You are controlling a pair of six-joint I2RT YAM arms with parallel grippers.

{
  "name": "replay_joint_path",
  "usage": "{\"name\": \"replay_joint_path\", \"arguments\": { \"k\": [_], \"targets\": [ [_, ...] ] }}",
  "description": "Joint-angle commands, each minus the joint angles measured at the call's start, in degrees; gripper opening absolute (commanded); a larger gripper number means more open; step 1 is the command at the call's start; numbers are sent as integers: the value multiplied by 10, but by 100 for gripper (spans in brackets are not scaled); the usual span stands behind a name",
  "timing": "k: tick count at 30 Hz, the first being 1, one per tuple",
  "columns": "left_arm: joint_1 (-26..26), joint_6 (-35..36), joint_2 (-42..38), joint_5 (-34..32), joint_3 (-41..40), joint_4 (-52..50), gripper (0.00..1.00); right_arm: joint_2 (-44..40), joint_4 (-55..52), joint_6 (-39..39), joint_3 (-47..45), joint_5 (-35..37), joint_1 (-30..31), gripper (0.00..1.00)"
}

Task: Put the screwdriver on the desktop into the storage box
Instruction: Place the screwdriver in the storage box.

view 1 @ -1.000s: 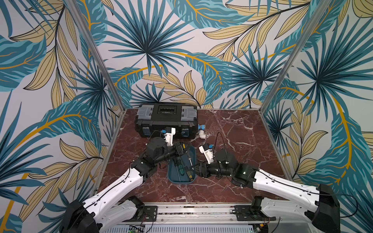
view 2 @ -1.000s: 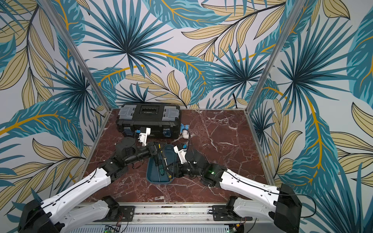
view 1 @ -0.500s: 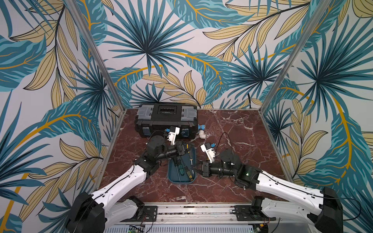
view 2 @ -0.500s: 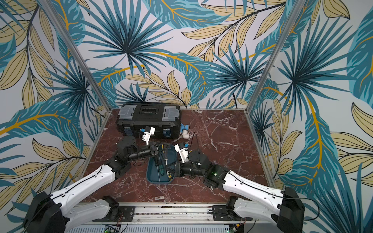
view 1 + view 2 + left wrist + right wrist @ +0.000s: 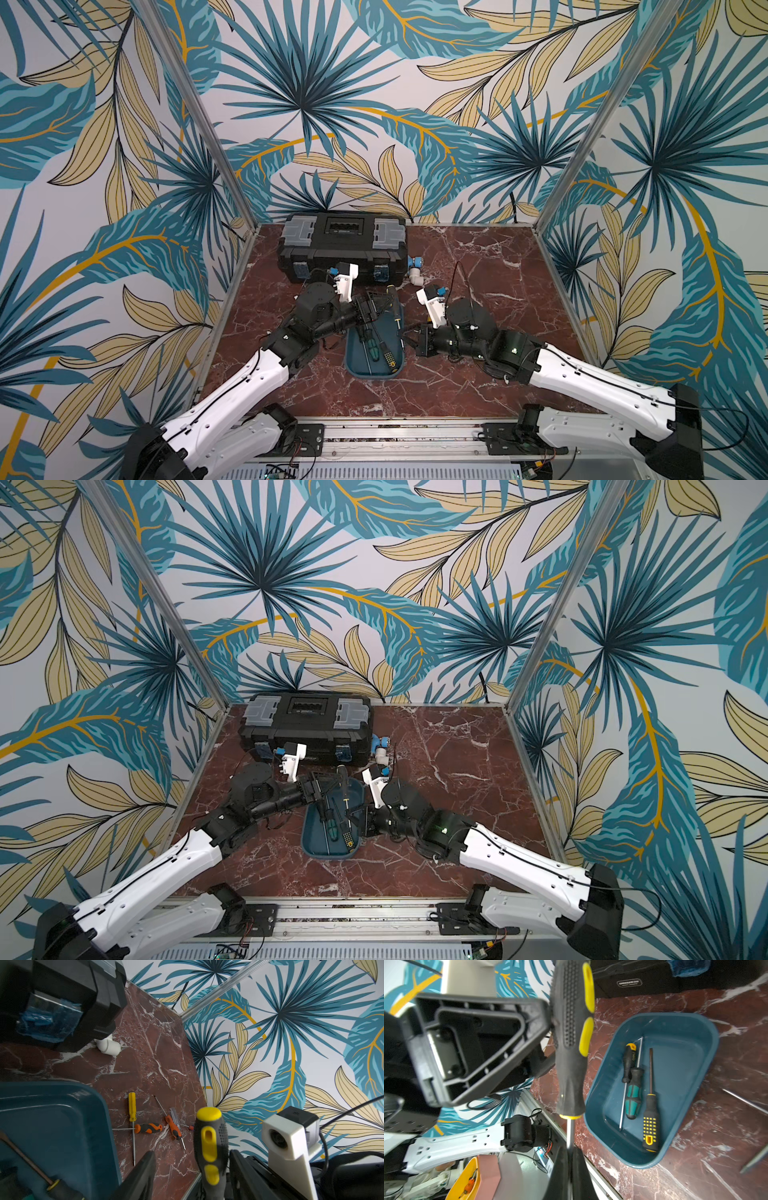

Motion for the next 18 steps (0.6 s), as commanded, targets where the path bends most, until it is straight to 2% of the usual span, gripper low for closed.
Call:
{"name": "replay_joint_path", "arguments": {
  "k": [1,8,10,13,18],
  "targets": [
    [-29,25,0,-50,18,-57,59,20,-51,-30,28,62,11,0],
    [-44,14,25,-45,15,-30,55,42,-60,-42,50,77,31,0],
    [-45,11,32,-40,13,-16,47,47,-62,-45,54,77,36,0],
    [-45,1,42,-41,11,-4,41,47,-63,-44,54,76,39,0],
    [-45,-7,52,-44,10,2,23,44,-47,-39,44,69,41,0]
  ]
}}
